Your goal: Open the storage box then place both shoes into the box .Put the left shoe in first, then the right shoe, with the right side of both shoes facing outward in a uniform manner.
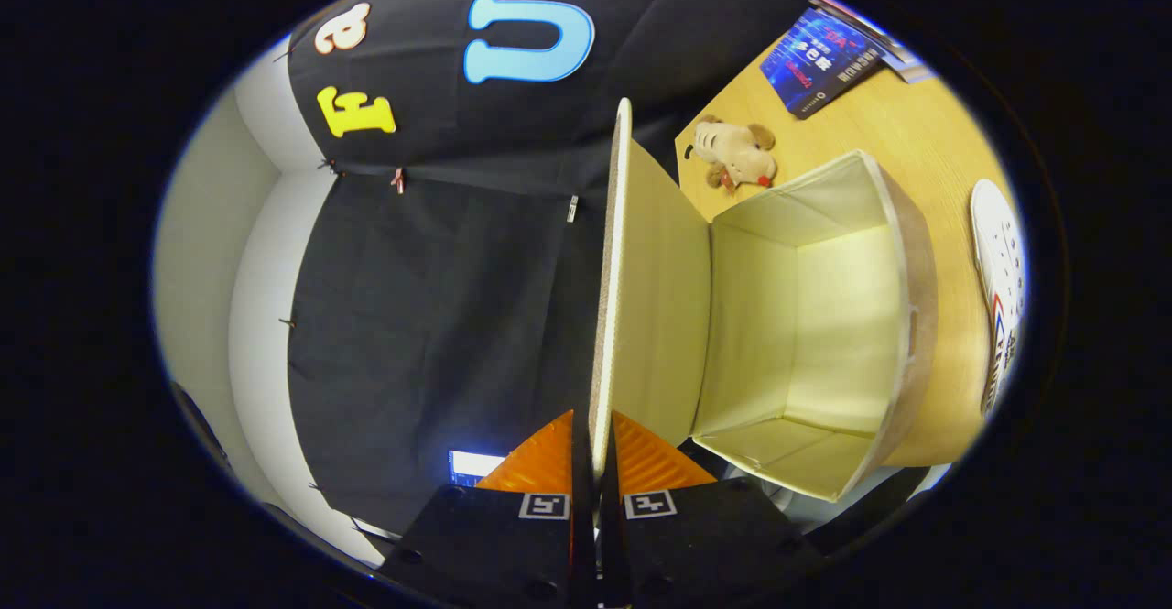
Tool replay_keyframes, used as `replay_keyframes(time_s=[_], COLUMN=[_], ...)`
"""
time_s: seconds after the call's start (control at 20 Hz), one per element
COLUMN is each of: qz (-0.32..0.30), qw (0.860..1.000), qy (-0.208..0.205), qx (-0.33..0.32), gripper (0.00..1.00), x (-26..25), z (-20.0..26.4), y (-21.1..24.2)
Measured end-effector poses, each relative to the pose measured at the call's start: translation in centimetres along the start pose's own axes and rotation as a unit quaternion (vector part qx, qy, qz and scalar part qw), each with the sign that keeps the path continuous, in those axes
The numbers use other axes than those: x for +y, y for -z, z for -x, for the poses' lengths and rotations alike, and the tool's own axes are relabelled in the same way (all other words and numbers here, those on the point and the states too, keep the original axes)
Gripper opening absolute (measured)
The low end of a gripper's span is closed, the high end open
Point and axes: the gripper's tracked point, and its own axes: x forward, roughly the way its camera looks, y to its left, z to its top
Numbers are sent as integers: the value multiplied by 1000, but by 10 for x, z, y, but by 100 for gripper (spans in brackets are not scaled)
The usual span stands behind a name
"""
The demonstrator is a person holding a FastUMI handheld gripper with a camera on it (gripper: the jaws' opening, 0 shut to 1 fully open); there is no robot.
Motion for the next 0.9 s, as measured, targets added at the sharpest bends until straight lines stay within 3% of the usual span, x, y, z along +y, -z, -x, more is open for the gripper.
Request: replay_keyframes(time_s=[0.45, 0.9], qz=[46, 71], qw=[999, 992], qy=[7, 67], qx=[18, 75], gripper=[9, 9], x=[51, 43], z=[-89, -188], y=[5, 43])
